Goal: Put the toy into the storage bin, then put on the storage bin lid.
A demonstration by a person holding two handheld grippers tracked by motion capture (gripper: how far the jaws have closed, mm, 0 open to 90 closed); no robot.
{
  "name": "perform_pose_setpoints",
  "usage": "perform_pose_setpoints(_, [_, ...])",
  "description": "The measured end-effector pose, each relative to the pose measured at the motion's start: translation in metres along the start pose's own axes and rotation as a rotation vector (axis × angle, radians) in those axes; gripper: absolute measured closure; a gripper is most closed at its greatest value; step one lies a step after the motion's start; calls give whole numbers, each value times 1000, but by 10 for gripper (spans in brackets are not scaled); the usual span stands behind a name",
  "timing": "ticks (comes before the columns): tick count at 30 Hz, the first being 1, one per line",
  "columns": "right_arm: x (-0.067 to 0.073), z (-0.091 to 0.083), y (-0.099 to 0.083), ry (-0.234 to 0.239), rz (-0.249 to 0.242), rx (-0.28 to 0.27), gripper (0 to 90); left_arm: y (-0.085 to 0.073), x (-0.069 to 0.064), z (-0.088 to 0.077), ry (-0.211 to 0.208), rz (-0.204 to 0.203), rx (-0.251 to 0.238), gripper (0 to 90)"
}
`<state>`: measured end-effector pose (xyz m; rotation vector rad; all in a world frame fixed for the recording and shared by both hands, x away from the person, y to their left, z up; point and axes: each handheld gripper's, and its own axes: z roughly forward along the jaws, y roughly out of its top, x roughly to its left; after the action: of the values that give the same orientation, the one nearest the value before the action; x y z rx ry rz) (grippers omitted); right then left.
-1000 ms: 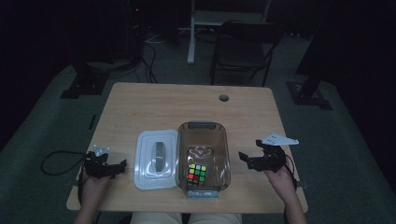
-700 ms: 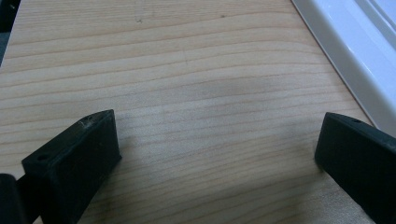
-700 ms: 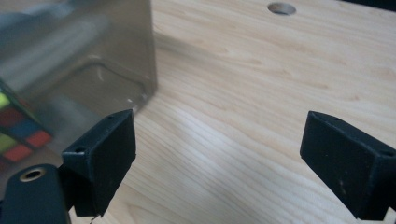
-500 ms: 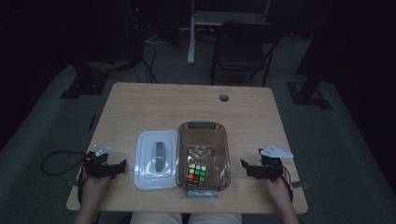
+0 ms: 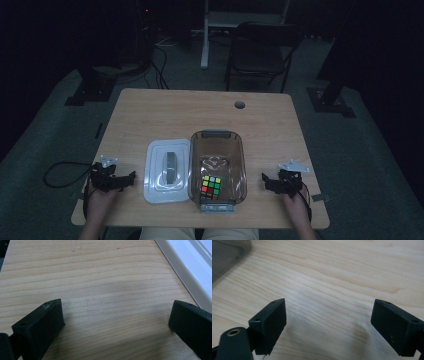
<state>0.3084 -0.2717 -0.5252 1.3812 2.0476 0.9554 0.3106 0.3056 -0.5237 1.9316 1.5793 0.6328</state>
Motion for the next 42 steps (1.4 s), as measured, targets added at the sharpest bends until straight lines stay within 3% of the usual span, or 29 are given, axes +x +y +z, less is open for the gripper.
perform_pose_setpoints(6, [0,4,2,-33,-1,54,129,0,0,0,0,0,0,6])
perform_pose_setpoints(10, [-3,6,2,-13,37,71,126,0,0,0,0,0,0,6])
perform_pose_setpoints(28, [-4,6,2,-20,45,73,127,0,1,-1,-6,7,4,7])
perform_pose_setpoints(33, [-4,6,2,-21,45,73,127,1,-1,-4,-8,-25,18,26])
perform_pose_setpoints(37, [-4,6,2,-21,45,73,127,9,-8,-12,-38,-29,3,26])
perform_pose_setpoints(41, [-4,6,2,-21,45,73,126,16,-21,-17,-70,-13,-1,26])
perform_pose_setpoints(42, [-4,6,2,-21,45,73,127,18,-28,-19,-80,7,0,26])
